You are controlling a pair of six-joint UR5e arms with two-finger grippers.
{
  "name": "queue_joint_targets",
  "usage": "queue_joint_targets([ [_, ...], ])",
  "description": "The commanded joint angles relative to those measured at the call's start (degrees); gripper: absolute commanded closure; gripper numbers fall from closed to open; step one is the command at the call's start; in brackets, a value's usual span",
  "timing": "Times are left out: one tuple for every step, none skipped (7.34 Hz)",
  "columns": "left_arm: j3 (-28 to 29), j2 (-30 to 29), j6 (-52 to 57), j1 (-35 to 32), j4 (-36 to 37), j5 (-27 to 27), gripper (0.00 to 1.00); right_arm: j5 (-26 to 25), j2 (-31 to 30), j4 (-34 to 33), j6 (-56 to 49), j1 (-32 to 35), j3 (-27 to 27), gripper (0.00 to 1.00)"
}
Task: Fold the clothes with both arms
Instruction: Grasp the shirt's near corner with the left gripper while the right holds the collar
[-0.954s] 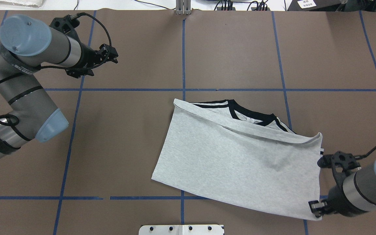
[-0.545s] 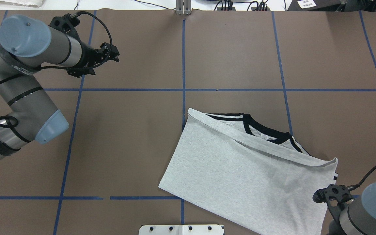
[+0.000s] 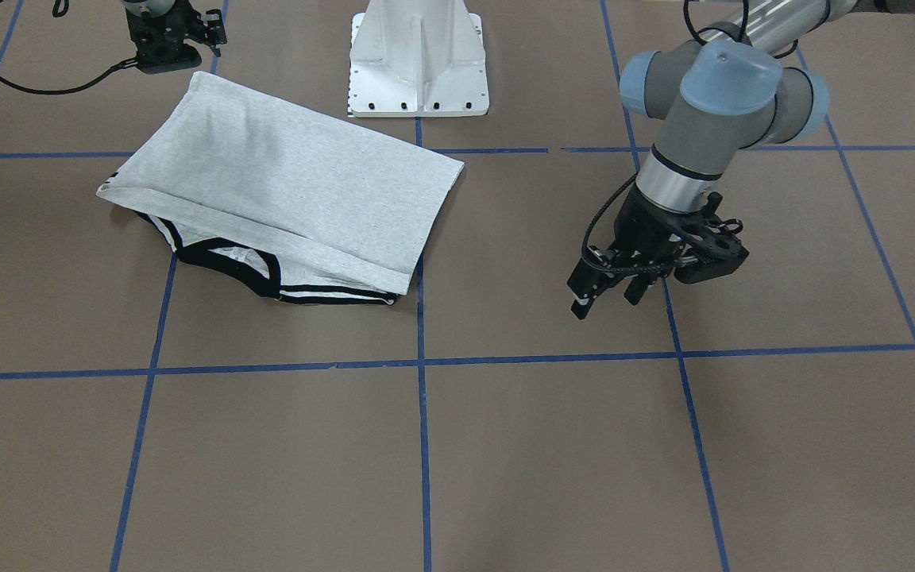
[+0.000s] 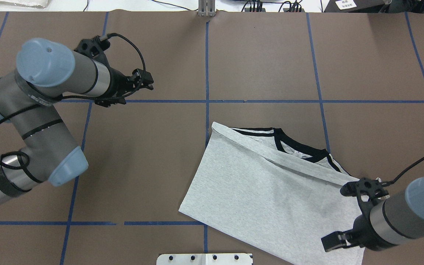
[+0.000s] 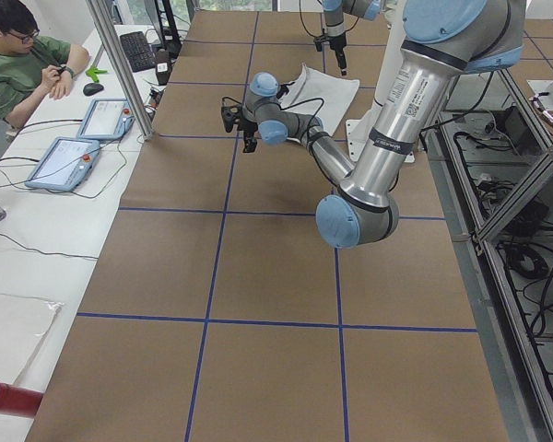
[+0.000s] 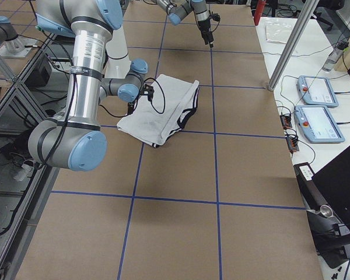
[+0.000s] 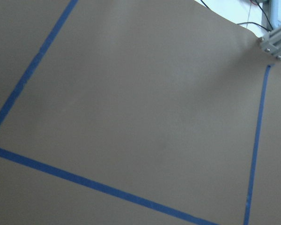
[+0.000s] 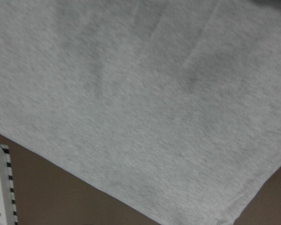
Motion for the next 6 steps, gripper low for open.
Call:
queue_joint_targets([
  [-3.0,-0.1,-13.3,11.6,-0.2,0.8,0.01,0.2,3.6,0.1,-0.1,11.2,-0.1,0.00],
  [-3.4,-0.2,-18.8,16.1,-0.1,2.5,0.01,-0.2,5.4,0.1,-0.1,14.0,-0.2,0.00],
  [-3.2,-0.2,-21.6,19.6,0.2,4.3,0.01,0.4,7.9,0.0,-0.1,16.0,-1.8,0.00],
  [-3.0,0.1,-22.9,21.7,0.6,5.3,0.01,-0.2,8.4,0.0,0.0,16.3,-2.5,0.00],
  [-3.0,0.1,-23.0,23.4,3.4,5.5,0.02,-0.3,8.4,0.0,0.0,16.3,-2.6,0.00],
  [-2.8,0.1,-23.2,24.0,4.1,5.5,0.02,-0.3,8.6,0.0,0.0,16.3,-2.6,0.00],
])
